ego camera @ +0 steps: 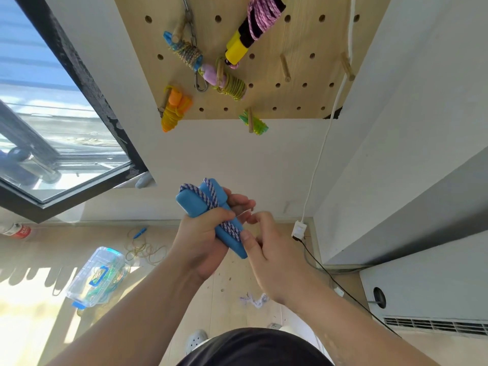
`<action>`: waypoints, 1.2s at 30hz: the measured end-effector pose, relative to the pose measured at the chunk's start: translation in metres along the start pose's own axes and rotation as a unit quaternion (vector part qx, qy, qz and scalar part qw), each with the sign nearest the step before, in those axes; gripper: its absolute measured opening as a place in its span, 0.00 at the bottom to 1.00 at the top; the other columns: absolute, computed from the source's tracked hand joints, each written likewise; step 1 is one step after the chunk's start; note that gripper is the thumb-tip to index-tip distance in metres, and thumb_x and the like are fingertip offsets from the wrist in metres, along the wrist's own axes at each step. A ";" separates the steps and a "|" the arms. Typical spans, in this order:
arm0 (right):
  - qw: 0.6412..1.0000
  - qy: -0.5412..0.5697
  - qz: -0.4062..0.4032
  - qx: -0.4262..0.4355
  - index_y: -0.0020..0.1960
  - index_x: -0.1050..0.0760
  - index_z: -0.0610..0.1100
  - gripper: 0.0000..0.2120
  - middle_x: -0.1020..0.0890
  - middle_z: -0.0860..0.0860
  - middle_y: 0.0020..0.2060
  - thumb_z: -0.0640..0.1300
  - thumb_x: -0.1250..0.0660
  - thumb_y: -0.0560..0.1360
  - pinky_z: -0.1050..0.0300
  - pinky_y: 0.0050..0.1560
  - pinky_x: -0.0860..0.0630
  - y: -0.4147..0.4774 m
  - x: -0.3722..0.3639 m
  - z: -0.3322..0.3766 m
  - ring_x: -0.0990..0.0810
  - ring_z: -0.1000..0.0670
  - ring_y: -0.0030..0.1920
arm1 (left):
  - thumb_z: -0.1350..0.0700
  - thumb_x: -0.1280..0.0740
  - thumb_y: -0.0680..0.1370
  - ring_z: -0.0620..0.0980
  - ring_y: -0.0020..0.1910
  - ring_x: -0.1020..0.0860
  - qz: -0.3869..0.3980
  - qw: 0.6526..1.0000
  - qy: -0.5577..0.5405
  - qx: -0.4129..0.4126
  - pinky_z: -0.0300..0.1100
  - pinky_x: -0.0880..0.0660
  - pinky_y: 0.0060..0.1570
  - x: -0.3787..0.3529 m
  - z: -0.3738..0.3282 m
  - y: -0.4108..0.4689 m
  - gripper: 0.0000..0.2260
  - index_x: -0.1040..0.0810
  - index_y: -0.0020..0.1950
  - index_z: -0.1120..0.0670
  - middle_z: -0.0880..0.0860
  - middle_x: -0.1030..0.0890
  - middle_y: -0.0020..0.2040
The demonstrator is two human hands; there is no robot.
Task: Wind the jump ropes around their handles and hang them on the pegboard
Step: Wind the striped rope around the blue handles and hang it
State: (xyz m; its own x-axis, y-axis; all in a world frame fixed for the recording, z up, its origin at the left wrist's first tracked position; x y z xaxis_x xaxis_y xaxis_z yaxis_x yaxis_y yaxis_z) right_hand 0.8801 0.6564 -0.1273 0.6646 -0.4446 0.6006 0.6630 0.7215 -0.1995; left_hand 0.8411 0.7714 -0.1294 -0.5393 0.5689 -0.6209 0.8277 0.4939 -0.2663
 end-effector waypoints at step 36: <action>0.988 -0.152 0.019 0.017 0.49 0.34 0.51 0.06 0.25 0.54 0.37 0.45 0.36 0.76 0.52 0.38 0.27 0.034 0.014 -0.024 0.25 0.51 0.37 | 0.53 0.19 0.66 0.56 0.63 0.19 -0.127 0.983 0.126 0.028 0.55 0.25 0.66 0.017 0.020 0.001 0.23 0.21 0.59 0.53 0.53 0.15 0.58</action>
State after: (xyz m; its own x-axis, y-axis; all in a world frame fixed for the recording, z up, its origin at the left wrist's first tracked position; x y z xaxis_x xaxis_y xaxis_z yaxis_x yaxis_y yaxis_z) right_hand 0.9204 0.6619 -0.1442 0.5508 -0.2406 0.7992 0.6243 0.7543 -0.2031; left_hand 0.8356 0.7687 -0.1553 -0.7455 0.5800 -0.3284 0.6645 0.6083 -0.4341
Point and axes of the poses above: each hand's wrist, its own y-axis towards the middle knuckle, its own x-axis out of the back of the hand, z = x × y, the point moved 9 cm from there along y, towards the middle knuckle
